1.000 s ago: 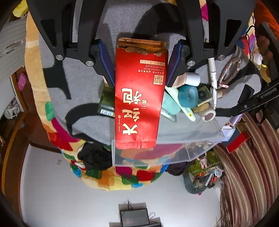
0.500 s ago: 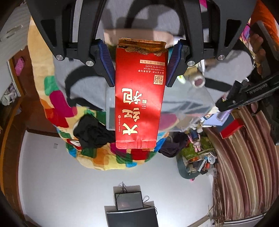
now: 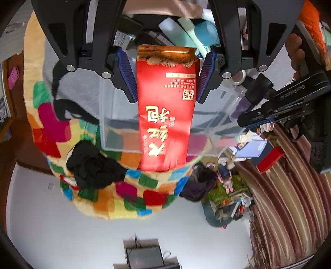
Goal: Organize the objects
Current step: 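Drop red tea box into clear box with right tool while left drops mascara in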
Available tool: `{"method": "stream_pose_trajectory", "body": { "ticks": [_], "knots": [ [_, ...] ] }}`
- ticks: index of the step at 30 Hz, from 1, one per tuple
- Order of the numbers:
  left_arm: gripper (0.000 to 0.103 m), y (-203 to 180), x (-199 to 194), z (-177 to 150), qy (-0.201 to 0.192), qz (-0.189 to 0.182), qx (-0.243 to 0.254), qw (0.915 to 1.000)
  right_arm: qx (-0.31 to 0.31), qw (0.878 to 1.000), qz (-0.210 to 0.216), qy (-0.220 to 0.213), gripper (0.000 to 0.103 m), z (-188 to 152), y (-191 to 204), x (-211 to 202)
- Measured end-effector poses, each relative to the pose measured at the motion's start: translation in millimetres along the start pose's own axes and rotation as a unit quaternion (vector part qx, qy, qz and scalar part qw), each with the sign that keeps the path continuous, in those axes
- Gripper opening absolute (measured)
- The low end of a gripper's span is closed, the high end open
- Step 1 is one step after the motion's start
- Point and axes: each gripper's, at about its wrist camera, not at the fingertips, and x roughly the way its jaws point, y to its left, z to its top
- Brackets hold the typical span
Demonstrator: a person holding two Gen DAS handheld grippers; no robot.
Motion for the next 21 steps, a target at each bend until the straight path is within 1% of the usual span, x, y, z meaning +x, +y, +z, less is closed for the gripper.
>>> {"method": "stream_pose_trajectory", "body": {
  "ticks": [2, 7, 16, 17, 18, 19, 21],
  "knots": [
    [0.016, 1.1, 2.7, 0.2, 0.001, 0.001, -0.003, 1.0000, 0.004, 1.000, 0.005, 0.015, 0.053, 1.6, -3.3, 10.0],
    [0.016, -1.1, 4.2, 2.3, 0.003, 0.005, 0.004, 1.0000, 0.007, 1.000, 0.009, 0.026, 0.054, 3.7, -4.9, 16.8],
    [0.017, -10.2, -18.5, -5.5, -0.020, 0.008, 0.027, 0.9994, 0.009, 1.000, 0.017, 0.014, 0.054, -7.8, -8.1, 0.5],
    [0.019, -11.9, -21.9, -7.4, -0.022, 0.009, 0.030, 0.9993, 0.009, 1.000, 0.016, 0.009, 0.056, -9.8, -8.6, -4.2],
    [0.026, -13.0, -25.0, -9.3, -0.024, 0.008, 0.032, 0.9992, 0.008, 1.000, 0.015, 0.005, 0.056, -11.5, -8.5, -8.7],
    [0.030, -14.2, -30.2, -13.4, -0.027, 0.004, 0.033, 0.9991, 0.006, 1.000, 0.014, -0.002, 0.059, -13.6, -8.1, -14.3],
    [0.045, -15.7, -37.0, -19.4, -0.032, 0.003, 0.034, 0.9989, 0.000, 1.000, 0.007, -0.014, 0.064, -17.2, -5.9, -23.9]
  ]
}}
